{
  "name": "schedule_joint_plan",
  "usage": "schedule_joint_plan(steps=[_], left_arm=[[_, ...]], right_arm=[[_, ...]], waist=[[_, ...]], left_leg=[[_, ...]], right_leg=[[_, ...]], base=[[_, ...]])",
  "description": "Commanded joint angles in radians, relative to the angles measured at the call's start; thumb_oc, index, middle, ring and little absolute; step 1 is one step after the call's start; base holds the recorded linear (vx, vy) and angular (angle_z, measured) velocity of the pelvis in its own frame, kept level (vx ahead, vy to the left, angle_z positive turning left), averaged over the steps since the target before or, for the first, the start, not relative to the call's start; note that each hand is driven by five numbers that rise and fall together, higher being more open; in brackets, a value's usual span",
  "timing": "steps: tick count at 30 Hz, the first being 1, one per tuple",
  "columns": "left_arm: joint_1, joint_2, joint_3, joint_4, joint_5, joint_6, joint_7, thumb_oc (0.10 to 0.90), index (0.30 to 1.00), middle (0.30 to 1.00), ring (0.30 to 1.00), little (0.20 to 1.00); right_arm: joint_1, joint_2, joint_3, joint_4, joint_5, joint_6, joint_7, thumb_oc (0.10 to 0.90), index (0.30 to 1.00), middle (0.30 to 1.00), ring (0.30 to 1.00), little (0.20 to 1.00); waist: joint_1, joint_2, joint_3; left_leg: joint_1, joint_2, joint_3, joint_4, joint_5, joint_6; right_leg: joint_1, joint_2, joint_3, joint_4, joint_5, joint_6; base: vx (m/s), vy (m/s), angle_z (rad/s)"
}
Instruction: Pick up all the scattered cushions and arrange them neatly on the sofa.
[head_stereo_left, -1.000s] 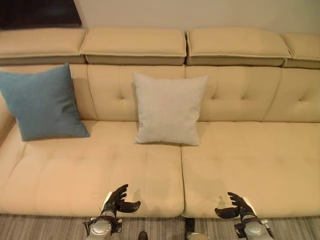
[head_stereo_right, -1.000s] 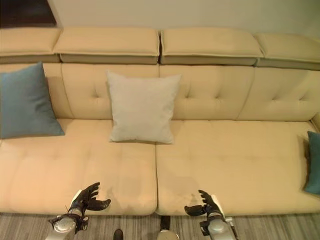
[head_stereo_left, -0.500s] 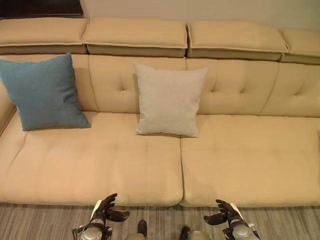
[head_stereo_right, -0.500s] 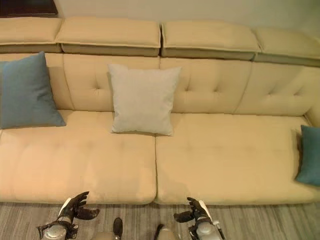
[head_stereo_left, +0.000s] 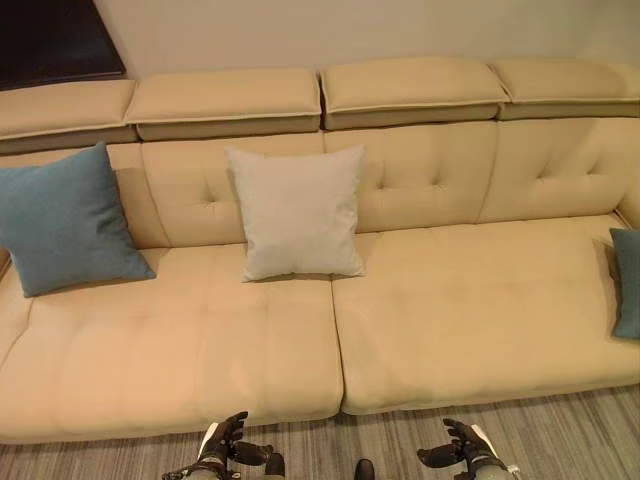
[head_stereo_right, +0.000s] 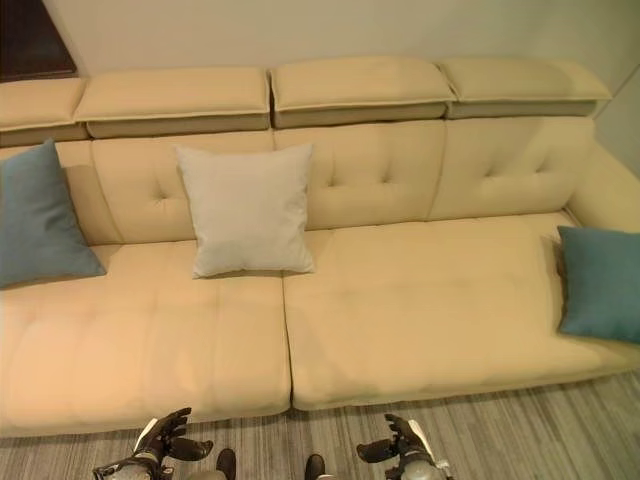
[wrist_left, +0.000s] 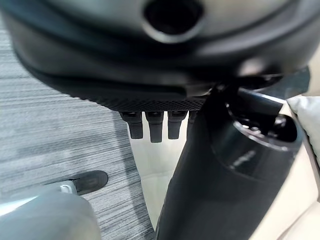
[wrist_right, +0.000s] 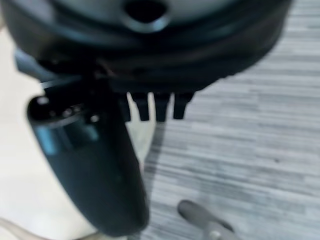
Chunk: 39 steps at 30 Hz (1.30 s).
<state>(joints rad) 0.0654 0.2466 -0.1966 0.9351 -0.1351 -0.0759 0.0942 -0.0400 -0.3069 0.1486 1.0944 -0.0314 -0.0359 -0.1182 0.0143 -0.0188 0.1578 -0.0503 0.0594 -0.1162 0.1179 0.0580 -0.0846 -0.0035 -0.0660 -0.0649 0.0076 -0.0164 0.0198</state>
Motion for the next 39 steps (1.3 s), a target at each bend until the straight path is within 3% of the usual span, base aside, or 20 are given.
schedule_joint_plan(steps=[1, 2, 4, 8, 9, 11, 13, 14, 17, 19, 22, 28, 29, 30, 32, 33, 34, 35, 37, 39], left_arm=[[-0.057, 0.027, 0.001, -0.021, 0.012, -0.038, 0.021, 0.8, 0.9, 0.9, 0.9, 0.9], [-0.063, 0.026, -0.004, -0.022, 0.014, -0.039, 0.02, 0.8, 0.9, 0.9, 0.9, 0.9], [-0.07, 0.023, -0.009, -0.021, 0.018, -0.04, 0.016, 0.8, 0.9, 0.9, 0.9, 0.9], [-0.1, 0.037, -0.02, -0.01, 0.028, -0.037, 0.019, 0.8, 0.9, 0.9, 0.9, 0.9], [-0.1, 0.037, -0.02, -0.01, 0.028, -0.037, 0.019, 0.8, 0.9, 0.9, 0.9, 0.9], [-0.109, 0.049, -0.02, -0.013, 0.032, -0.039, 0.021, 0.8, 0.9, 0.9, 0.9, 0.9], [-0.098, 0.052, -0.017, -0.021, 0.037, -0.036, 0.017, 0.8, 0.9, 0.9, 0.9, 0.9], [-0.089, 0.05, -0.011, -0.023, 0.036, -0.035, 0.013, 0.8, 0.9, 0.9, 0.9, 0.9], [-0.069, 0.05, -0.002, -0.016, 0.04, -0.032, 0.004, 0.8, 0.9, 0.9, 0.9, 0.9], [-0.058, 0.047, 0.003, -0.018, 0.04, -0.029, 0.005, 0.8, 0.9, 0.9, 0.9, 0.9], [-0.055, 0.048, 0.007, -0.021, 0.037, -0.028, 0.01, 0.8, 0.9, 0.9, 0.9, 0.9], [-0.068, 0.034, -0.004, -0.031, 0.022, -0.027, 0.018, 0.8, 0.9, 0.9, 0.9, 0.9], [-0.077, 0.025, -0.015, -0.038, 0.018, -0.024, 0.016, 0.8, 0.9, 0.9, 0.9, 0.9], [-0.077, 0.025, -0.015, -0.038, 0.018, -0.024, 0.016, 0.8, 0.9, 0.9, 0.9, 0.9], [-0.092, 0.018, -0.035, -0.056, 0.017, -0.021, 0.012, 0.8, 0.9, 0.9, 0.9, 0.9], [-0.092, 0.018, -0.035, -0.056, 0.017, -0.021, 0.012, 0.8, 0.9, 0.9, 0.9, 0.9], [-0.099, 0.015, -0.047, -0.065, 0.013, -0.019, 0.013, 0.8, 0.9, 0.9, 0.9, 0.9], [-0.1, 0.015, -0.047, -0.065, 0.013, -0.019, 0.013, 0.8, 0.9, 0.9, 0.9, 0.9], [-0.108, 0.01, -0.056, -0.066, 0.016, -0.017, 0.014, 0.8, 0.9, 0.9, 0.9, 0.9], [-0.118, 0.007, -0.067, -0.054, 0.031, -0.014, 0.015, 0.8, 0.9, 0.9, 0.9, 0.9]], right_arm=[[-0.037, -0.029, 0.009, -0.024, 0.015, -0.025, -0.043, 0.8, 0.9, 0.9, 0.9, 0.9], [-0.039, -0.034, 0.011, -0.024, 0.01, -0.021, -0.045, 0.8, 0.9, 0.9, 0.9, 0.9], [-0.04, -0.036, 0.007, -0.02, 0.009, -0.023, -0.046, 0.8, 0.9, 0.9, 0.9, 0.9], [-0.048, -0.018, -0.001, -0.025, 0.026, -0.008, -0.055, 0.8, 0.9, 0.9, 0.9, 0.9], [-0.048, -0.018, -0.002, -0.025, 0.026, -0.008, -0.055, 0.8, 0.9, 0.9, 0.9, 0.9], [-0.045, -0.008, 0.0, -0.026, 0.025, -0.008, -0.054, 0.8, 0.9, 0.9, 0.9, 0.9], [-0.033, -0.01, -0.001, -0.028, 0.014, -0.011, -0.055, 0.8, 0.9, 0.9, 0.9, 0.9], [-0.027, -0.011, 0.0, -0.028, 0.008, -0.013, -0.053, 0.8, 0.9, 0.9, 0.9, 0.9], [-0.01, -0.02, -0.01, -0.012, -0.002, -0.014, -0.05, 0.8, 0.9, 0.9, 0.9, 0.9], [-0.006, -0.025, -0.014, -0.009, -0.005, -0.014, -0.053, 0.8, 0.9, 0.9, 0.9, 0.9], [-0.014, -0.024, -0.005, -0.019, -0.011, -0.009, -0.057, 0.8, 0.9, 0.9, 0.9, 0.9], [0.002, -0.027, -0.001, -0.025, -0.003, -0.009, -0.061, 0.8, 0.9, 0.9, 0.9, 0.9], [0.007, -0.034, -0.003, -0.028, -0.001, -0.01, -0.062, 0.8, 0.9, 0.9, 0.9, 0.9], [0.007, -0.034, -0.003, -0.028, -0.001, -0.01, -0.062, 0.8, 0.9, 0.9, 0.9, 0.9], [0.014, -0.043, -0.006, -0.016, -0.001, -0.006, -0.069, 0.8, 0.9, 0.9, 0.9, 0.9], [0.014, -0.043, -0.007, -0.016, -0.001, -0.006, -0.069, 0.8, 0.9, 0.9, 0.9, 0.9], [0.024, -0.047, -0.012, -0.018, 0.006, -0.003, -0.074, 0.8, 0.9, 0.9, 0.9, 0.9], [0.024, -0.047, -0.013, -0.018, 0.006, -0.003, -0.074, 0.8, 0.9, 0.9, 0.9, 0.9], [0.031, -0.047, -0.017, -0.014, 0.009, -0.004, -0.077, 0.8, 0.9, 0.9, 0.9, 0.9], [0.034, -0.046, -0.018, 0.004, 0.009, -0.002, -0.082, 0.8, 0.9, 0.9, 0.9, 0.9]], waist=[[0.023, -0.046, 0.007], [0.025, -0.043, 0.004], [0.015, -0.039, 0.001], [-0.014, -0.061, 0.005], [-0.01, -0.061, 0.005], [-0.006, -0.065, 0.018], [0.017, -0.051, 0.028], [0.02, -0.047, 0.029], [0.031, -0.039, 0.025], [0.06, -0.045, -0.001], [0.075, -0.048, -0.004], [0.032, -0.045, 0.002], [0.018, -0.044, 0.012], [0.018, -0.043, 0.013], [0.012, -0.05, 0.034], [0.012, -0.049, 0.034], [0.018, -0.05, 0.046], [0.017, -0.051, 0.044], [0.021, -0.056, 0.039], [0.022, -0.055, 0.035]], left_leg=[[-0.032, -0.14, -0.138, 0.02, -0.164, 0.048], [-0.02, -0.158, -0.18, 0.012, -0.174, 0.058], [-0.009, -0.162, -0.192, -0.008, -0.175, 0.067], [-0.019, -0.144, -0.103, -0.038, -0.167, 0.089], [-0.018, -0.143, -0.099, -0.039, -0.167, 0.089], [-0.029, -0.128, -0.051, -0.047, -0.16, 0.096], [-0.031, -0.1, 0.007, -0.06, -0.147, 0.099], [-0.027, -0.09, 0.029, -0.069, -0.14, 0.101], [-0.006, -0.075, 0.075, -0.086, -0.135, 0.109], [-0.015, -0.065, 0.131, -0.095, -0.126, 0.106], [-0.004, -0.052, 0.173, -0.096, -0.131, 0.098], [0.016, -0.027, 0.177, -0.043, -0.15, 0.078], [0.0, -0.022, 0.178, 0.036, -0.161, 0.066], [-0.002, -0.021, 0.178, 0.041, -0.163, 0.065], [-0.051, -0.009, 0.171, 0.179, -0.135, 0.05], [-0.052, -0.008, 0.17, 0.181, -0.136, 0.05], [-0.085, -0.041, 0.128, 0.214, -0.141, 0.055], [-0.088, -0.043, 0.128, 0.212, -0.137, 0.055], [-0.121, -0.091, 0.102, 0.171, -0.163, 0.065], [-0.145, -0.114, 0.095, 0.105, -0.13, 0.068]], right_leg=[[-0.007, 0.008, 0.05, -0.008, 0.004, 0.076], [-0.019, 0.014, 0.08, -0.009, 0.014, 0.081], [-0.044, 0.018, 0.112, -0.007, 0.028, 0.088], [-0.139, 0.02, 0.168, -0.009, 0.098, 0.144], [-0.14, 0.021, 0.172, -0.008, 0.099, 0.144], [-0.179, 0.009, 0.111, 0.021, 0.099, 0.153], [-0.17, -0.042, -0.067, 0.065, 0.054, 0.132], [-0.155, -0.054, -0.112, 0.083, 0.036, 0.119], [-0.089, -0.062, -0.131, 0.125, -0.006, 0.11], [-0.02, -0.085, -0.193, 0.104, -0.014, 0.116], [-0.018, -0.088, -0.234, 0.082, -0.011, 0.118], [-0.003, -0.038, -0.155, 0.046, -0.033, 0.084], [0.011, -0.026, -0.142, 0.027, -0.042, 0.071], [0.012, -0.025, -0.142, 0.027, -0.042, 0.071], [0.034, -0.016, -0.125, 0.008, -0.042, 0.05], [0.035, -0.015, -0.125, 0.007, -0.042, 0.05], [0.051, -0.006, -0.107, -0.004, -0.045, 0.045], [0.047, -0.007, -0.108, -0.004, -0.043, 0.045], [0.064, -0.002, -0.092, -0.018, -0.05, 0.051], [0.08, 0.015, -0.077, -0.027, -0.054, 0.051]], base=[[-0.06, 0.102, -1.24], [-0.07, 0.163, -1.48], [-0.08, 0.168, -1.14], [-0.17, 0.167, -0.61], [-0.18, 0.113, -1.68], [-0.14, 0.047, -1.41], [-0.15, 0.042, -0.99], [-0.12, 0.026, -0.97], [-0.13, -0.028, -0.64], [-0.12, -0.136, -0.85], [-0.02, -0.11, -0.68], [0.05, -0.207, -0.37], [0.01, -0.122, -0.11], [0.01, -0.161, -0.23], [0.02, -0.12, -0.29], [0.07, -0.131, -0.28], [0.05, -0.051, -0.17], [0.1, -0.068, -0.13], [0.18, -0.044, -0.21], [0.19, -0.027, -0.3]])
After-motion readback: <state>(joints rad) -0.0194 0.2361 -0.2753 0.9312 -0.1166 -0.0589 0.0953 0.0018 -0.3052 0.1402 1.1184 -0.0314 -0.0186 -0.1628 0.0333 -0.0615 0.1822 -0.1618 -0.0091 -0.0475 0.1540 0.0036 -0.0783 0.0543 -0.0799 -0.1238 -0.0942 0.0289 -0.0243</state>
